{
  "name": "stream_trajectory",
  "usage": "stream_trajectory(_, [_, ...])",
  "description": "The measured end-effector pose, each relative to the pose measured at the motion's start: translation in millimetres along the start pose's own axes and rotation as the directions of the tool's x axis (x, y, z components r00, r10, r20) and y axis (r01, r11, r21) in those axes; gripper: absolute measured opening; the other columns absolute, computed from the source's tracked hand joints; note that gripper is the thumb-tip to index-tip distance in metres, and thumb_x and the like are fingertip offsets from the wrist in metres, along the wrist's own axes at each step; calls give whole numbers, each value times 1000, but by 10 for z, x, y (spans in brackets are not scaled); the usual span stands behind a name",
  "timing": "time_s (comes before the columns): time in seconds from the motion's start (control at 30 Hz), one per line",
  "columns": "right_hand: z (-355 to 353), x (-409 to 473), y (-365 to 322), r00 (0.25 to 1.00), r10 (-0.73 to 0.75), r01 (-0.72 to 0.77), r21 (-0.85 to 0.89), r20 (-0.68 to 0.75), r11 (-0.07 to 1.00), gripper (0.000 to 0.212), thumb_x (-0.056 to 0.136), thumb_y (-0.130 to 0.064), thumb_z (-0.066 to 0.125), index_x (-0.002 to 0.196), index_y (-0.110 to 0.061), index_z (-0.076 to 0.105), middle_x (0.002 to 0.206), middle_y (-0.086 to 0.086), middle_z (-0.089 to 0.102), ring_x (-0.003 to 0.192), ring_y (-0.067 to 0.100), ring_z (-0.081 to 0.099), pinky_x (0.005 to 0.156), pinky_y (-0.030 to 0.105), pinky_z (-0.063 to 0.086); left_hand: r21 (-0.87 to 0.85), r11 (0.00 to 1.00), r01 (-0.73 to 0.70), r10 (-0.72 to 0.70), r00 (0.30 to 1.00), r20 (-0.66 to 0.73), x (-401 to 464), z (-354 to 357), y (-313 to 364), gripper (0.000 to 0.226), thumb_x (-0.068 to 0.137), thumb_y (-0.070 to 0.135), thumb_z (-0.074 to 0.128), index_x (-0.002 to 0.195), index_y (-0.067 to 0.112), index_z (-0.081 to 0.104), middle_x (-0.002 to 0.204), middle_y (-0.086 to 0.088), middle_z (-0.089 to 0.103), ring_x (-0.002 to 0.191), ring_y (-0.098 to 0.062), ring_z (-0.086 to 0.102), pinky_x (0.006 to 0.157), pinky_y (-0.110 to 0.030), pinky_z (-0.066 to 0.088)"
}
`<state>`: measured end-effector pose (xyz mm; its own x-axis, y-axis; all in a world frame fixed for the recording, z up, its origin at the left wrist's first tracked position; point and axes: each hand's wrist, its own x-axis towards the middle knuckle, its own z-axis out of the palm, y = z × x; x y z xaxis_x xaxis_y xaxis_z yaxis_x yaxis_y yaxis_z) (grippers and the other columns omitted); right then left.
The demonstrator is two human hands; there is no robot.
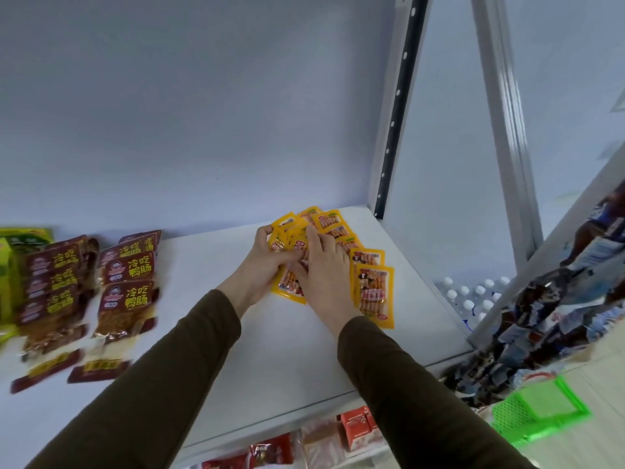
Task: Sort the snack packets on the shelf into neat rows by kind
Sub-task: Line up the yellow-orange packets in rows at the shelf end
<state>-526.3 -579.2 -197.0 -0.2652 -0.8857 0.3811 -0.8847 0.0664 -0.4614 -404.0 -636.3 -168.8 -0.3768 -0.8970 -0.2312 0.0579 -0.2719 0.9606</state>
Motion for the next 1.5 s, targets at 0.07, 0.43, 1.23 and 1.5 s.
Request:
stream_trajectory(0.07, [27, -17, -83, 1000, -18, 16, 94, 13, 995, 73, 96, -38, 62, 157, -20, 28, 146, 8, 42, 129, 28, 41, 108, 41, 38, -40, 999, -3, 1, 999, -48, -61, 13, -51, 73, 82, 1, 82, 133, 30, 38, 116, -8, 72, 87, -23, 78, 66, -38, 62])
stream_trajectory(0.43, [-293, 240, -534, 887, -84, -356, 788, 454, 502, 92, 85, -30, 82, 158, -29, 26, 149, -8, 50, 126, 10, 56, 91, 28, 50, -39, 994, -102, 96, 986, -135, -421, -661, 483, 92, 70, 7, 88, 142, 28, 35, 124, -15, 69, 97, -33, 75, 80, -52, 62])
stream_trajectory(1.23, [811, 455, -1660, 765, 123, -627, 687, 632, 367, 30, 98, -14, 57, 129, -12, 54, 119, 12, 69, 108, 30, 68, 97, 52, 54, 137, 990, -4, 62, 905, -421, -562, -1231, 234, 44, 97, 0, 58, 134, 24, 57, 104, -7, 73, 84, -16, 74, 55, -21, 56])
stream_trajectory(1.5, [877, 426, -1719, 906, 114, -303, 434, 408, 848, 44, 95, -43, 58, 126, -14, 52, 115, 8, 67, 112, 32, 58, 96, 45, 49, 277, 949, 152, 10, 862, -506, -493, -1349, 242, 96, 99, 2, 55, 163, 27, -12, 151, -12, 43, 127, -32, 52, 92, -41, 51])
